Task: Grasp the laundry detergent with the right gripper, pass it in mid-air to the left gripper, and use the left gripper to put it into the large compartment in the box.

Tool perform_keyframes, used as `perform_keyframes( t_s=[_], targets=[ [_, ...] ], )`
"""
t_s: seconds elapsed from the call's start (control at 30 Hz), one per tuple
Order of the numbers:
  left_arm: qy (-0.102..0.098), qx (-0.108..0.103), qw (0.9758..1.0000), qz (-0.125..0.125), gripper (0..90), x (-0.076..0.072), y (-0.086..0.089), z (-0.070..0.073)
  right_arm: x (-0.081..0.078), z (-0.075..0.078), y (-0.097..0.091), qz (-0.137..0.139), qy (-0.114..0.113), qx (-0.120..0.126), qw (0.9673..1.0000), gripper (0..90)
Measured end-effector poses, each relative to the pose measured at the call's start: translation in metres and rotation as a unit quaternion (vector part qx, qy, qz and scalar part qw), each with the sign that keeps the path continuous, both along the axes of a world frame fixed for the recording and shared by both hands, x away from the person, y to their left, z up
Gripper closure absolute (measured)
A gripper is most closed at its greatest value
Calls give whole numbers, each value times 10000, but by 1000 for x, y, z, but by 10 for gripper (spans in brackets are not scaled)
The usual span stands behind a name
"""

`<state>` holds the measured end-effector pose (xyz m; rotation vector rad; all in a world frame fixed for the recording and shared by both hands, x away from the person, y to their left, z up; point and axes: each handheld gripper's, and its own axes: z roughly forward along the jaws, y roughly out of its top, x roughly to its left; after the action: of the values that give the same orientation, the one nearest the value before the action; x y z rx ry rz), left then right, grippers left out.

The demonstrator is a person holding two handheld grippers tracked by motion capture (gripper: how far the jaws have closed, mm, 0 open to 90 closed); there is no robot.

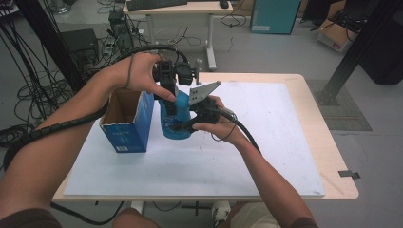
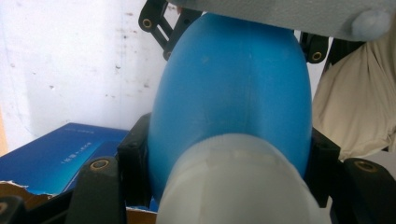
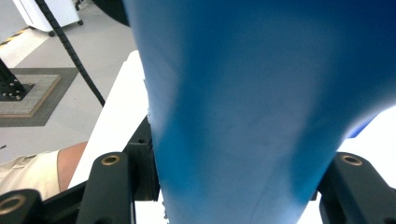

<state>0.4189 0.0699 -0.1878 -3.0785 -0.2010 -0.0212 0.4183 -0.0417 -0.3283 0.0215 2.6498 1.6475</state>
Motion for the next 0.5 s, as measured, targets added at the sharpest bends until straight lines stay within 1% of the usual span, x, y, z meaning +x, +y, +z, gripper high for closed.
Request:
perform_keyframes(
  t_s=[0.1,0.13,0.17,0.23,0.33,0.37,0.5],
  targets=[
    [-19,21,10000,1,369,0,0,-1,0,-1,1,17,-14,-3,10000,421],
    [-60,17,10000,25,370,-1,0,-2,1,-1,1,24,-21,1,10000,421],
    [14,45,10000,17,370,0,0,-2,0,-2,1,25,14,0,10000,420],
    [48,85,9999,28,370,1,0,-2,0,-3,2,46,11,4,10000,419],
    [81,79,9999,68,370,1,1,-4,1,-4,3,85,4,-10,10000,417],
    [95,94,9999,62,370,2,1,-5,1,-5,3,86,61,4,9999,417],
    [92,79,9999,90,371,2,1,-5,2,-6,3,102,56,6,9999,415]
  ],
)
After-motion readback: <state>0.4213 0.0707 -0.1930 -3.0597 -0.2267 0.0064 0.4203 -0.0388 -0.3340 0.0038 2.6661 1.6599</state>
